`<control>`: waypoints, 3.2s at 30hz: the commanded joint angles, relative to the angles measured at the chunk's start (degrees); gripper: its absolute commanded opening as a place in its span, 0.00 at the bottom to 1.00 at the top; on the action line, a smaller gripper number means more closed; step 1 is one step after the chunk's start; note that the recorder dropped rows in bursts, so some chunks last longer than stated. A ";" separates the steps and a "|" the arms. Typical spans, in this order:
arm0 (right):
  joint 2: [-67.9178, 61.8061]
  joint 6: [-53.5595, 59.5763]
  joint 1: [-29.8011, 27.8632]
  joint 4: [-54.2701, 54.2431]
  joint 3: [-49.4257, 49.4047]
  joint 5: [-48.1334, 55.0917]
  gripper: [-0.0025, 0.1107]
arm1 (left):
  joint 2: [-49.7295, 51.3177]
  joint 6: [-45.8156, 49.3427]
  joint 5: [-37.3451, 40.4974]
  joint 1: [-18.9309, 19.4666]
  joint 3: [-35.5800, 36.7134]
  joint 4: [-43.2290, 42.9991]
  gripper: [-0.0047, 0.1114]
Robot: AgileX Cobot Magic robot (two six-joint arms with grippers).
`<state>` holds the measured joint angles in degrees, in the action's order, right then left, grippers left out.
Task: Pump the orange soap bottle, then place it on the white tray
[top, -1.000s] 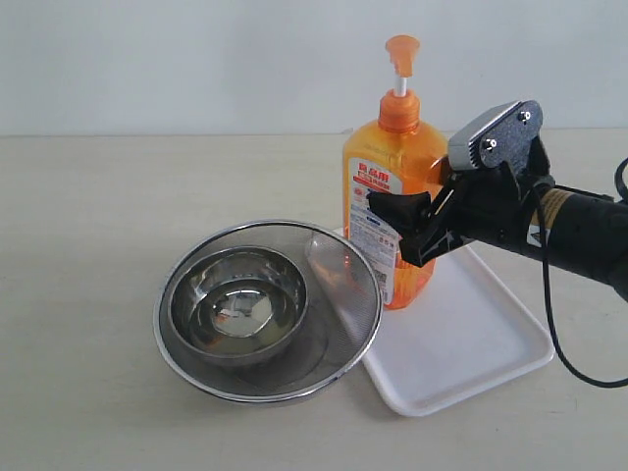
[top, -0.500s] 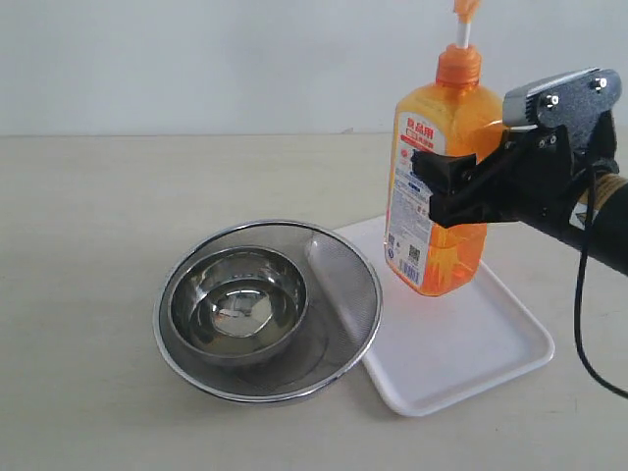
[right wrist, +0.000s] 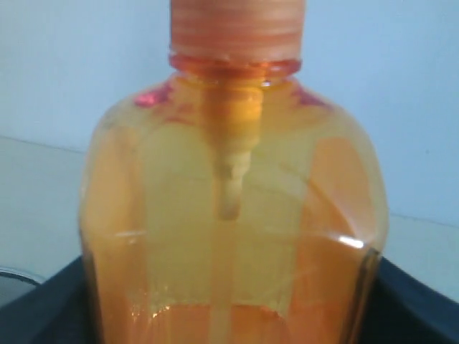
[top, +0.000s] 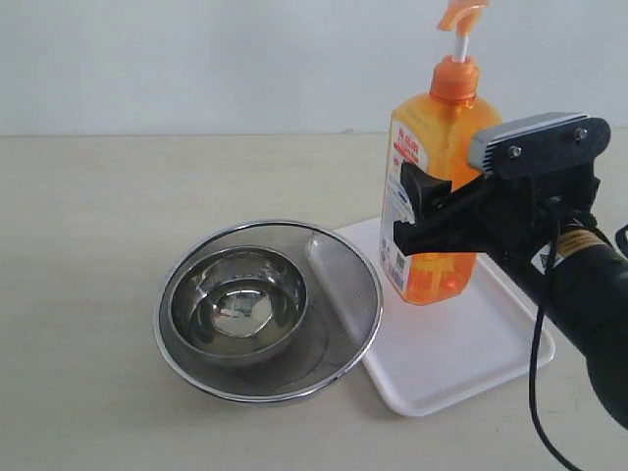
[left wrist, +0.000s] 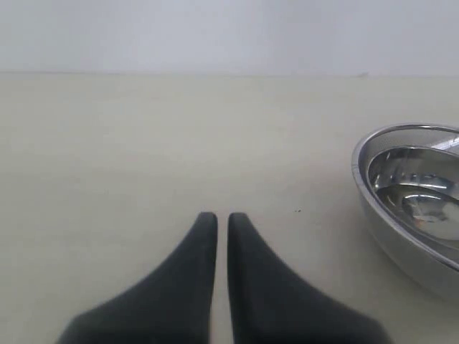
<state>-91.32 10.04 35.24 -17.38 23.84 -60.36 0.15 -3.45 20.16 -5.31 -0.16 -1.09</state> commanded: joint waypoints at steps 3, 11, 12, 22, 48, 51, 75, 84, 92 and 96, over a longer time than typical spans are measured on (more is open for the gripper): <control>-4.43 -3.04 0.18 0.00 0.16 -8.72 0.02 | -0.15 0.08 -0.61 0.17 0.16 0.25 0.08; -8.10 -4.60 0.69 0.53 0.16 -9.60 0.02 | -0.15 0.08 -0.61 0.17 0.16 0.25 0.08; -8.10 -4.60 0.69 0.71 0.16 -9.60 0.02 | -0.15 0.08 -0.61 0.17 0.16 0.25 0.08; -8.10 -4.37 0.69 1.99 0.16 -9.60 0.02 | -0.15 0.08 -0.61 0.17 0.16 0.25 0.08; -8.10 -5.10 0.69 3.65 0.16 -7.76 0.02 | -0.15 0.08 -0.61 0.17 0.16 0.25 0.08; -8.10 -5.10 0.69 3.65 0.16 -7.63 0.02 | -0.15 0.08 -0.61 0.17 0.16 0.25 0.08; -4.74 -4.26 0.69 -0.45 0.16 -0.89 0.76 | -0.15 0.08 -0.61 0.17 0.16 0.25 0.08; 5.39 -1.84 0.69 0.14 0.16 12.41 0.76 | -0.15 0.08 -0.61 0.17 0.16 0.25 0.08; 15.14 -1.55 0.69 -0.19 0.16 25.13 0.76 | -0.15 0.08 -0.61 0.17 0.16 0.25 0.08; 19.56 -1.55 0.69 -0.19 0.16 29.68 0.76 | -0.15 0.08 -0.61 0.17 0.16 0.25 0.08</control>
<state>-74.64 8.10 35.96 -17.25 23.96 -34.05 0.15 -3.45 20.16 -5.31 -0.16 -1.09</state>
